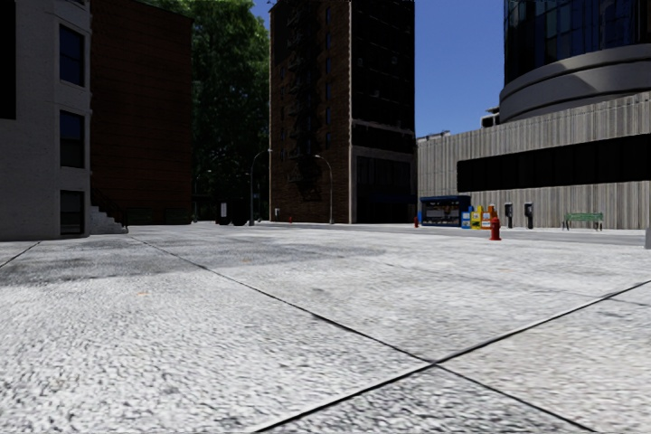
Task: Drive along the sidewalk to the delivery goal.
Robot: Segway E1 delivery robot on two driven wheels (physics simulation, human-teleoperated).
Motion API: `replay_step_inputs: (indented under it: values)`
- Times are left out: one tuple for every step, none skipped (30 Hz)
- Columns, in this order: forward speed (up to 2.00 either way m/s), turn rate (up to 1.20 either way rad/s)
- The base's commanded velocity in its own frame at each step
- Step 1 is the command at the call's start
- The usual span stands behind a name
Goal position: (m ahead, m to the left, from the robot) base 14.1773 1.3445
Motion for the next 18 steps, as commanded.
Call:
replay_step_inputs:
  values:
    - [2.00, 0.00]
    - [2.00, 0.00]
    - [2.00, 0.00]
    - [2.00, 0.00]
    - [2.00, 0.00]
    - [2.00, 0.00]
    - [2.00, 0.00]
    - [2.00, 0.00]
    - [2.00, 0.00]
    - [2.00, 0.00]
    - [2.00, 0.00]
    - [2.00, 0.00]
    - [2.00, 0.00]
    - [2.00, 0.00]
    - [2.00, 0.00]
    - [2.00, 0.00]
    - [2.00, 0.00]
    - [2.00, 0.00]
